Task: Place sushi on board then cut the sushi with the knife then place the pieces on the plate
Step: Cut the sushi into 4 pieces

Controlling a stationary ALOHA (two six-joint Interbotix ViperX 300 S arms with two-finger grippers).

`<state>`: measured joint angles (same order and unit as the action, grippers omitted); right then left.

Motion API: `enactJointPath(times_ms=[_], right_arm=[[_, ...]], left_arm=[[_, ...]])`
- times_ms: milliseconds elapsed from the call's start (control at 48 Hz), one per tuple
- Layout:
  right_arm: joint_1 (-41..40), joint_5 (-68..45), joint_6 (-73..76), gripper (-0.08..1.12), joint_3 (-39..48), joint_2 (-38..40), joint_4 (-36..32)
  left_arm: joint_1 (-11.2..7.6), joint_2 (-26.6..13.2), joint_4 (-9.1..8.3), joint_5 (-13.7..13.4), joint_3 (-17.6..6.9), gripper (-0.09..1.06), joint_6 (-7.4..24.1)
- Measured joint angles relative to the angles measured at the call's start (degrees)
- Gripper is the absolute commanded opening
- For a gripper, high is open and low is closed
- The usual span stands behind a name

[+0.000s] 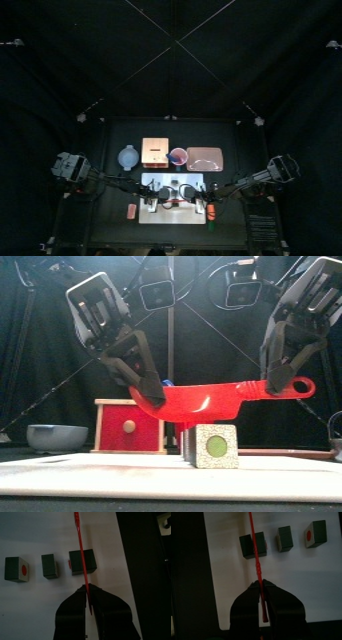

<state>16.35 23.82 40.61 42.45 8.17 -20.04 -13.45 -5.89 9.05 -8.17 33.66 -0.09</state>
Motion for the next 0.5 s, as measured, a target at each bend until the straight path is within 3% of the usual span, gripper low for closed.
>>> enactJointPath(times_ms=[500], right_arm=[[0.09,0.00,0.09,0.33,-0.09,-0.62,-0.09]], left_arm=[[0.00,-0.53,0.70,0.00,-0.18,0.48,0.00]])
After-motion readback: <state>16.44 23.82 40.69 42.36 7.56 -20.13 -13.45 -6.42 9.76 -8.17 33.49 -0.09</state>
